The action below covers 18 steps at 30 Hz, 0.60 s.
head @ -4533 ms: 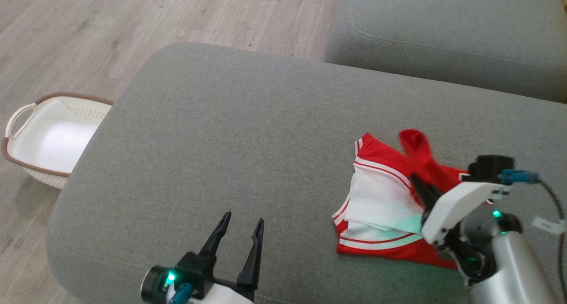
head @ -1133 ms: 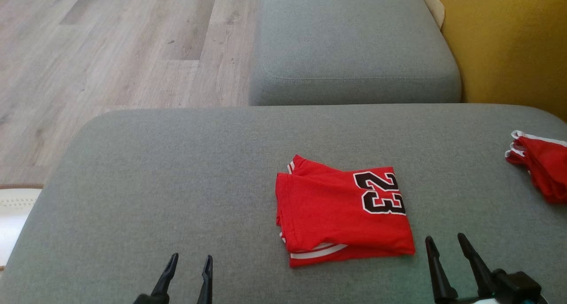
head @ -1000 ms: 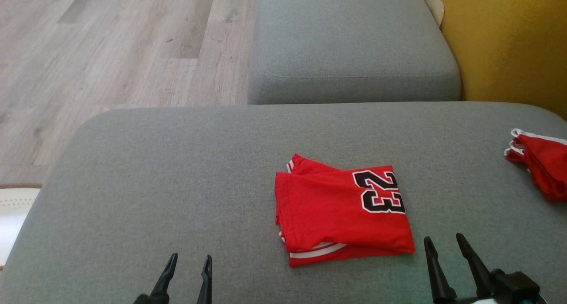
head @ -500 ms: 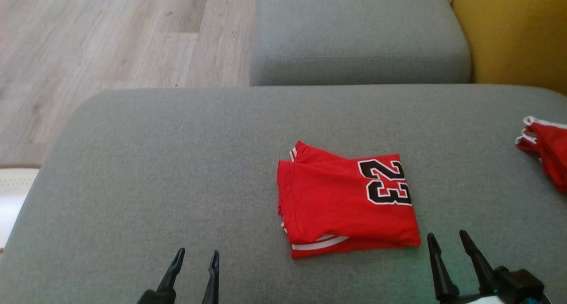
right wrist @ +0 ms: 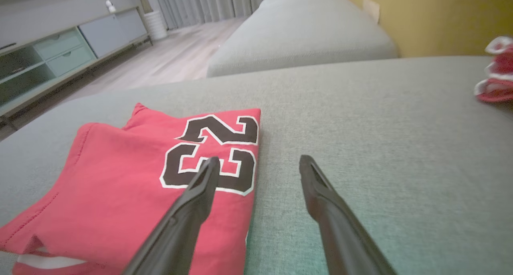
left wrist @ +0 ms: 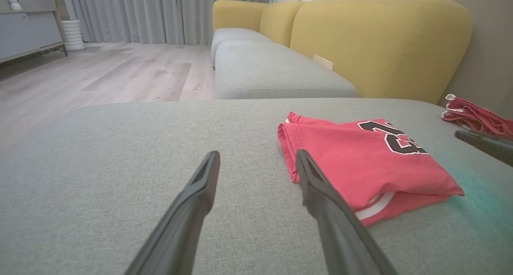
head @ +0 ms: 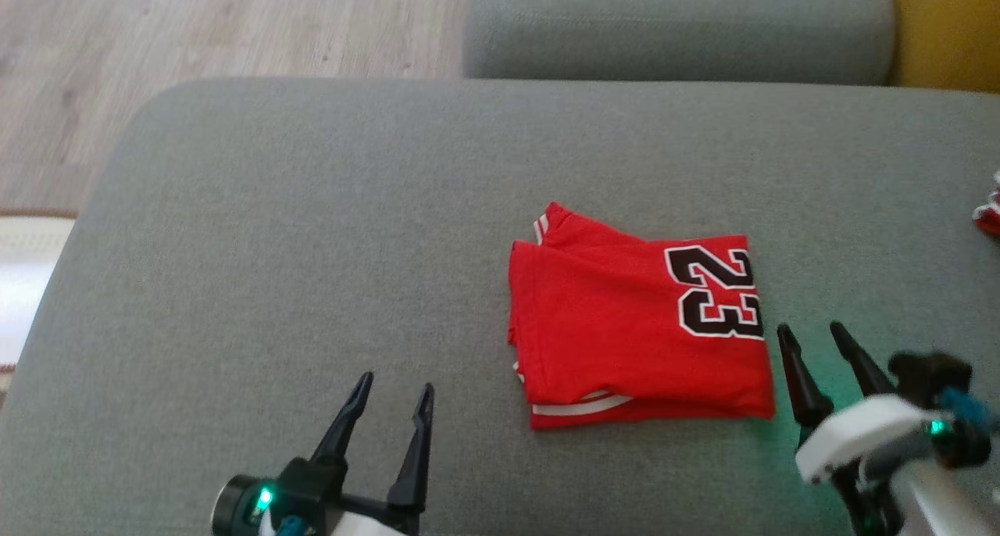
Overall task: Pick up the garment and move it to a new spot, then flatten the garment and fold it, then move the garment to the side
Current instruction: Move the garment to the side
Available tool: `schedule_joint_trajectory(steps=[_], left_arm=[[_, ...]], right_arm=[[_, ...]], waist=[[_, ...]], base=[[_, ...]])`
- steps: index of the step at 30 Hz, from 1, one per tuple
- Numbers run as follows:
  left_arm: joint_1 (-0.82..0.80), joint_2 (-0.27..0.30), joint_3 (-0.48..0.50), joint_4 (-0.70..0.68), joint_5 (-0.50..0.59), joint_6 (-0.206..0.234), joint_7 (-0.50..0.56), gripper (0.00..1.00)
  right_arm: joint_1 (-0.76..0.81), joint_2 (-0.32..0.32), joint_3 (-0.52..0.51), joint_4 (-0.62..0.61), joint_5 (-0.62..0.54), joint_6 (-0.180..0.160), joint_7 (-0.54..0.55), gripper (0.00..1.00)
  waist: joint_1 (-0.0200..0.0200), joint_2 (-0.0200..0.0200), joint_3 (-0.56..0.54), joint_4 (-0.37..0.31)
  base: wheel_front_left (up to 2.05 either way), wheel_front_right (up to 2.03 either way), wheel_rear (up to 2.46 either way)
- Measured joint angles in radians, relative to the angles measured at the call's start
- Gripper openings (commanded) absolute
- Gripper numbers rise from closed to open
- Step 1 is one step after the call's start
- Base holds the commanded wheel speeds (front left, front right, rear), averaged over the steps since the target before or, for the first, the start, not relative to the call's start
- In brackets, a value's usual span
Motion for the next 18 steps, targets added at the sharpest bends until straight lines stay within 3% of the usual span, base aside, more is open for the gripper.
schedule_joint_trajectory(steps=[6,13,14,15,18], left_arm=[[-0.032,0.0,-0.029,0.002,-0.002,-0.01,0.0,1.0],[-0.055,0.0,-0.047,0.011,-0.011,-0.017,0.0,1.0],[-0.062,0.0,-0.047,0.011,-0.012,-0.017,0.0,1.0],[-0.072,-0.001,-0.047,0.011,-0.012,-0.017,0.0,1.0],[-0.075,-0.001,-0.046,0.011,-0.021,-0.008,0.0,1.0]], right_arm=[[-0.159,-0.046,0.077,0.129,0.132,0.0,0.116,1.0],[-0.226,-0.075,0.182,0.247,0.239,0.0,0.25,1.0],[-0.233,-0.079,0.198,0.248,0.252,0.0,0.258,0.85],[-0.255,-0.087,0.221,0.247,0.28,0.0,0.263,0.0],[-0.279,-0.091,0.263,0.243,0.31,0.0,0.252,0.0]], waist=[[0.0,0.0,0.035,0.019],[0.0,0.0,0.076,0.038],[0.0,0.0,0.082,0.04],[0.0,0.0,0.091,0.042],[0.0,0.0,0.097,0.032]], base=[[0.0,0.0,0.0],[0.0,0.0,0.0],[0.0,0.0,0.0],[0.0,0.0,0.0],[0.0,0.0,0.0]])
